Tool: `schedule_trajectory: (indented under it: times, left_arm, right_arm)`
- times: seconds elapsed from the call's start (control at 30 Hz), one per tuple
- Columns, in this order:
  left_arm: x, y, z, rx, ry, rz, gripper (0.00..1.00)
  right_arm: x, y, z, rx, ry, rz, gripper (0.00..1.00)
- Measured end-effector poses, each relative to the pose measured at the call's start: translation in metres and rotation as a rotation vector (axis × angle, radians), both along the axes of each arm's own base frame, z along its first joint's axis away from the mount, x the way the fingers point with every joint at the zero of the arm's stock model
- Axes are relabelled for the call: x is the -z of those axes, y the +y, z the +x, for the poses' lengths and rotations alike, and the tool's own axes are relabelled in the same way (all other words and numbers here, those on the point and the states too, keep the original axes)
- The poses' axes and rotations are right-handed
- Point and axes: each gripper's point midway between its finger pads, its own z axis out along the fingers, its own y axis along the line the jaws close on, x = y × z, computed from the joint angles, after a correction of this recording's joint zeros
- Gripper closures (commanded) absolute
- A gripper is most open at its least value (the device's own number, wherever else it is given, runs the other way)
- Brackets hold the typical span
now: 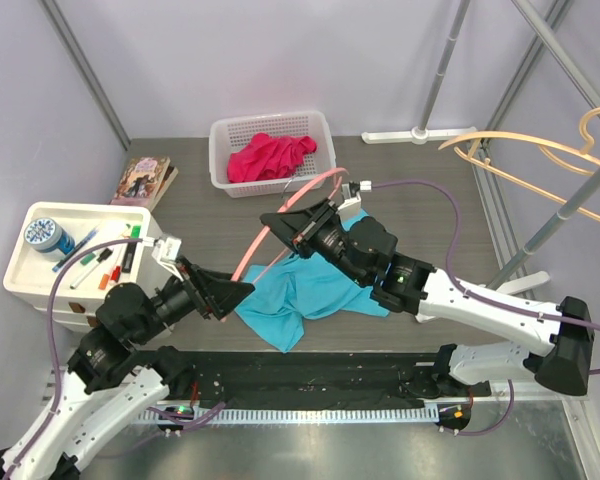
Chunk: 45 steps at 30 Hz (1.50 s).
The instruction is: Remove the t-shirt from the hanger
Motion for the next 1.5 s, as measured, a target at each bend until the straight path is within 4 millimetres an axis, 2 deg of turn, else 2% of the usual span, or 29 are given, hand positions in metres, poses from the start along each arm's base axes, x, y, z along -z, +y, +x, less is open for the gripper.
schedule_trajectory:
  times: [0.07, 0.17, 0.27, 0.33, 0.37, 0.4, 0.47, 0.57, 0.7, 0.87, 1.0, 1.17, 1.37, 1.5]
  left_arm:
    - [0.003, -0.001, 0.000, 0.005, 0.010, 0.008, 0.43]
    - [0.000, 0.000, -0.003, 0.010, 0.003, -0.005, 0.57]
    - [-0.006, 0.000, -0.006, 0.020, -0.010, -0.025, 0.86]
    - [-0.009, -0.003, -0.007, 0.041, -0.034, -0.023, 0.95]
    - [-0.011, -0.004, -0.008, 0.048, -0.036, -0.030, 1.00]
    - [-0.013, -0.006, -0.010, 0.064, -0.047, -0.030, 1.00]
    - [-0.013, -0.006, -0.007, 0.054, -0.033, -0.030, 1.00]
    - [-0.004, -0.003, 0.004, -0.003, 0.001, -0.006, 1.00]
    - [0.002, 0.005, 0.016, -0.081, 0.010, 0.018, 1.00]
    - [0.001, 0.010, 0.025, -0.135, -0.015, 0.035, 1.00]
    - [0.005, 0.008, 0.032, -0.145, -0.011, 0.058, 1.00]
    - [0.006, 0.008, 0.034, -0.152, -0.013, 0.066, 1.00]
    - [0.006, 0.009, 0.034, -0.154, -0.012, 0.068, 1.00]
    - [0.010, 0.010, 0.035, -0.161, -0.007, 0.073, 1.00]
  right_arm:
    - [0.000, -0.005, 0.004, 0.016, 0.010, 0.002, 0.99]
    - [-0.005, -0.012, 0.005, 0.029, 0.014, 0.014, 0.99]
    - [-0.008, -0.016, 0.005, 0.035, 0.010, 0.021, 0.97]
    - [-0.003, -0.017, 0.007, 0.044, 0.012, 0.002, 0.83]
    - [0.001, -0.017, 0.008, 0.046, 0.017, -0.008, 0.63]
    - [0.003, -0.018, 0.009, 0.050, 0.019, -0.016, 0.54]
    - [0.005, -0.017, 0.009, 0.044, -0.002, -0.041, 0.41]
    - [0.005, -0.014, 0.002, 0.011, -0.053, -0.086, 0.35]
    - [0.015, -0.004, -0.008, -0.045, -0.104, -0.175, 0.35]
    - [0.034, 0.026, -0.032, -0.132, -0.157, -0.325, 0.55]
    - [0.046, 0.043, -0.044, -0.157, -0.180, -0.393, 0.59]
    - [0.054, 0.051, -0.041, -0.140, -0.199, -0.450, 0.61]
    - [0.066, 0.062, -0.036, -0.120, -0.203, -0.493, 0.69]
    - [0.065, 0.067, -0.032, -0.105, -0.212, -0.504, 0.78]
